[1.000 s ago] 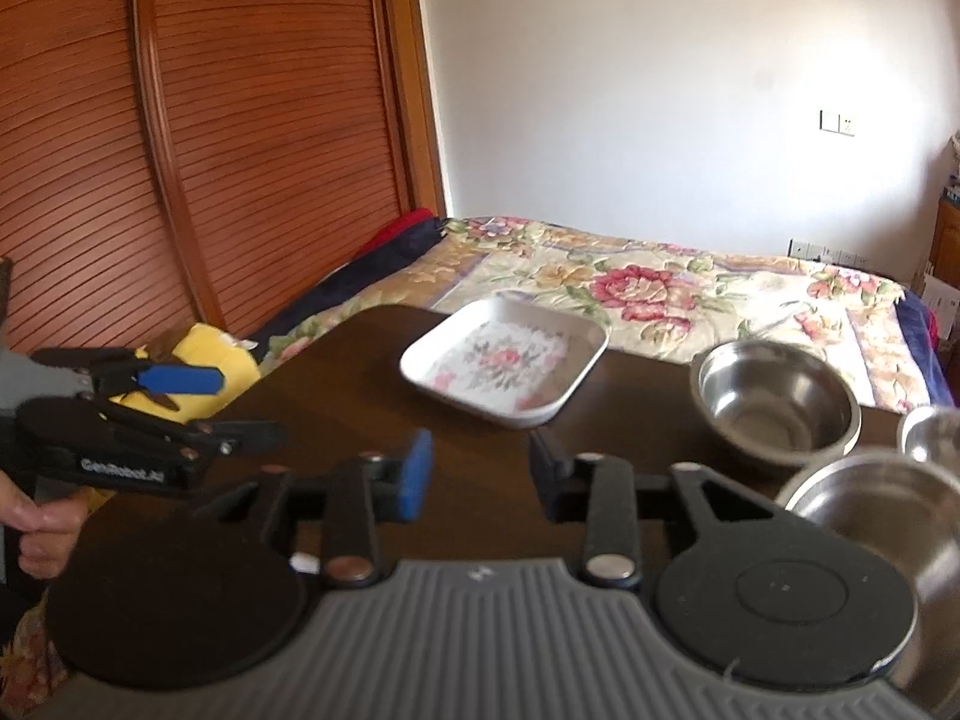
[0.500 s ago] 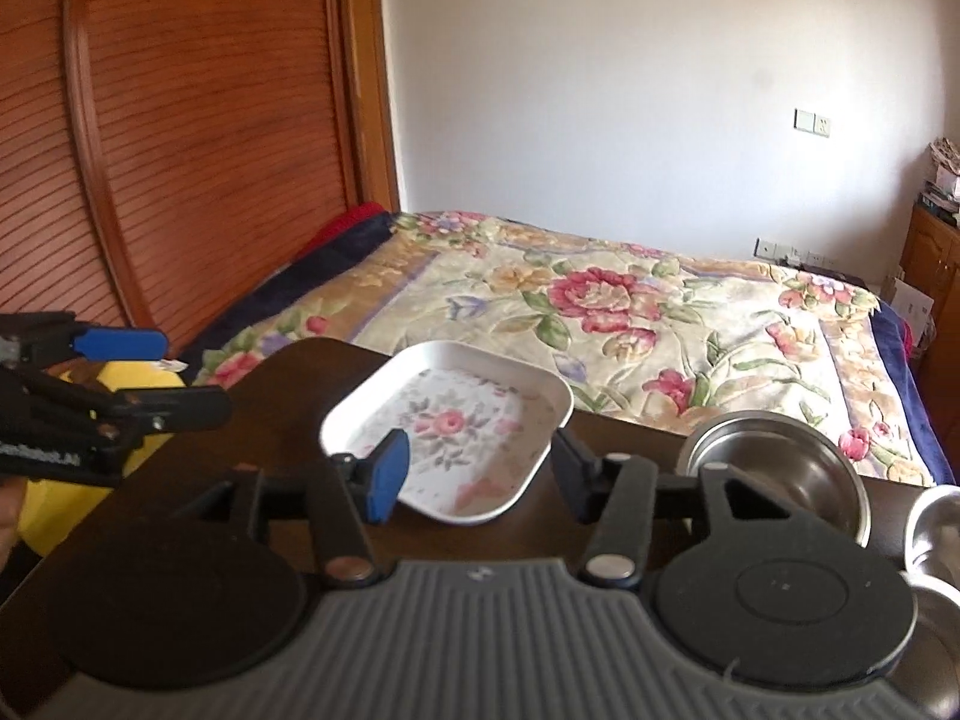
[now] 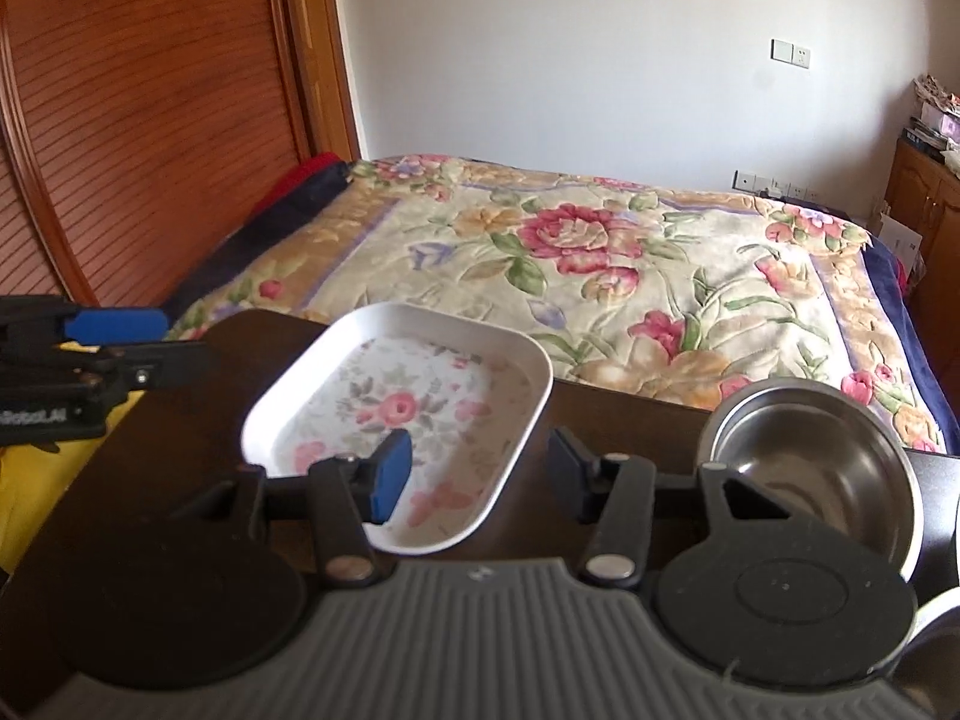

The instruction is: Organize plates and bowls

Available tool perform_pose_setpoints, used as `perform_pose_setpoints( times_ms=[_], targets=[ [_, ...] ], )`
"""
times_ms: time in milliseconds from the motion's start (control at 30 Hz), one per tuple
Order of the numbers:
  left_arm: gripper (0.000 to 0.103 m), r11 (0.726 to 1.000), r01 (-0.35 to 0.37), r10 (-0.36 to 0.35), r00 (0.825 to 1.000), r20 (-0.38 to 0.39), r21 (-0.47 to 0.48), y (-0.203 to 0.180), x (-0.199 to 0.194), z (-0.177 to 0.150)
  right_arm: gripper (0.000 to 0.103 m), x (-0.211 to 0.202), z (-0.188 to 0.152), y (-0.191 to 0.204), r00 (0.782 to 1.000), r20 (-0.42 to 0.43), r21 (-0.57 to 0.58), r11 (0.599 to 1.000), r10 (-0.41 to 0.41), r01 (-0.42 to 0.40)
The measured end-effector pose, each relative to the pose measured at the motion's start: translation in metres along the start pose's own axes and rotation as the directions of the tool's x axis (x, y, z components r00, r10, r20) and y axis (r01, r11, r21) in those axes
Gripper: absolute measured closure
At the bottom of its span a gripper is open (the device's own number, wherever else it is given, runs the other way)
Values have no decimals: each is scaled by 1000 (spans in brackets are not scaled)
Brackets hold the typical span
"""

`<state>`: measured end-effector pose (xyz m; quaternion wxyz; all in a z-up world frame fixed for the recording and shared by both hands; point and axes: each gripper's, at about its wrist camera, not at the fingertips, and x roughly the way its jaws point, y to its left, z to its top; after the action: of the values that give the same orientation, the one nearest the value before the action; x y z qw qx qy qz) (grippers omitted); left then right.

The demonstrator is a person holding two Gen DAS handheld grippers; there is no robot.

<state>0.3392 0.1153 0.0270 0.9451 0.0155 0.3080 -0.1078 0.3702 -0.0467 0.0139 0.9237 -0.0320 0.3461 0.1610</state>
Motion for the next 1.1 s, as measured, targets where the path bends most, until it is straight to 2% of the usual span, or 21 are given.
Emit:
perform_pose_setpoints(
  times_ms=[167,233,300,633,800,867,1000,1100],
  targets=[
    [32,1000,9,-10,999,-41,-25,6,25,4,53,15,6,-2,999,-30,12,1000,-16,16],
    [32,999,13,-16,998,-58,-46,8,34,4,53,20,7,-3,999,-41,21,1000,-21,22],
    [34,998,22,-26,997,-71,-56,9,41,4,59,25,8,-5,998,-59,43,999,-15,18],
    [40,997,24,-32,993,-114,-70,11,68,1,64,39,9,-14,996,-88,75,997,-26,32],
    [52,994,29,-44,989,-141,-107,15,81,2,65,43,6,-17,995,-101,103,995,-6,17],
    [52,992,31,-49,988,-146,-124,18,84,0,67,45,5,-18,994,-109,115,993,11,2],
    [61,990,33,-55,986,-159,-138,20,89,-3,68,47,3,-17,994,-111,113,994,11,2],
    [63,989,31,-53,986,-157,-141,20,90,-3,75,50,2,-18,994,-107,115,993,5,8]
  ],
)
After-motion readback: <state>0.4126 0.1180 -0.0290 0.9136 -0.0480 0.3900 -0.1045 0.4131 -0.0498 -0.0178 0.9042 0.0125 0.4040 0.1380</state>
